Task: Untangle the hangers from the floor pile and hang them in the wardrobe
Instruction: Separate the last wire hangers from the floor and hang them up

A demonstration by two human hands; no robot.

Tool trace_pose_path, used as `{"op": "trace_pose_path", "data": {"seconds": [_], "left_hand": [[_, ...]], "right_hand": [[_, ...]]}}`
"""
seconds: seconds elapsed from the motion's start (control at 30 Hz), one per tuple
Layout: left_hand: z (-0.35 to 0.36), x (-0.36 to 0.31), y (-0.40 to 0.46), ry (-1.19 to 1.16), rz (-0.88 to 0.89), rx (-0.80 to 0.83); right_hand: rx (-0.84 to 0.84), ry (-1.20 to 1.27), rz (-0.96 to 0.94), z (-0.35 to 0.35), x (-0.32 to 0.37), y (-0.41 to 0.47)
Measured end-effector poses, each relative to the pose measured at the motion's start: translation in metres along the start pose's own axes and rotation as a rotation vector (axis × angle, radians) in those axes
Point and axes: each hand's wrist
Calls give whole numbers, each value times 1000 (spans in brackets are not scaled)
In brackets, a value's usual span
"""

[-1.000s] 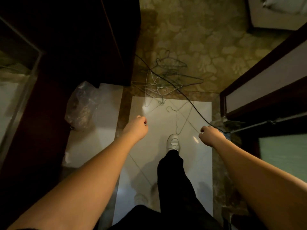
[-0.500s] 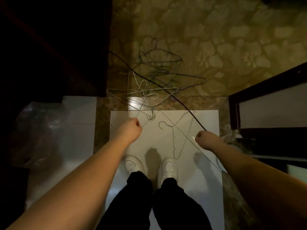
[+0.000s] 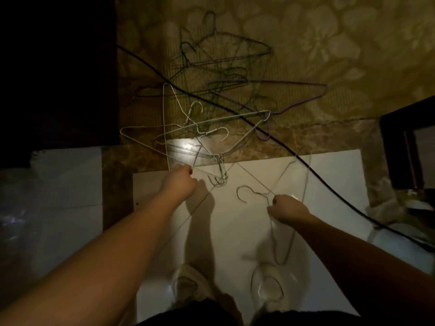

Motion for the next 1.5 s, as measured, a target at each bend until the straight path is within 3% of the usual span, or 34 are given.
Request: {"op": "trace_pose_path", "data": {"seconds": [0.17,0.4,0.5,0.77,0.97,1.07,1.27,1.4,1.5], "left_hand": [[5,-16,59,241,39,-50],[17,-34,98,63,-23,-40],[27,-40,98,225,4,-72],[42,-40,96,338,3,-85],[43,-47,89,247,-76,-113],[45,-51,86,154,-83,-30],[52,-50,88,108,199,233],[57,-47,86,92,256,227],[60,-44,82,-70,269,24]], "right_hand": [[-140,31,1,13,6,41],[-249,178,36,30,7,60],[-225,204,59,29,9,64],[-324,823,-82,-23,28,47],[-278,1041,-205,-57,49,40],[-242,1072,-213,-59,51,47],[-209,1096,-204,-64,51,63],[-155,976,-177,-63,56,75],[-121,914,-183,-60,59,86]]}}
Point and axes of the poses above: each hand's wrist, its own y-axis towards the middle knuckle, its own z-axis out of the palm, x = y × z, and after that the axes turned 8 degrees about x, right-handed
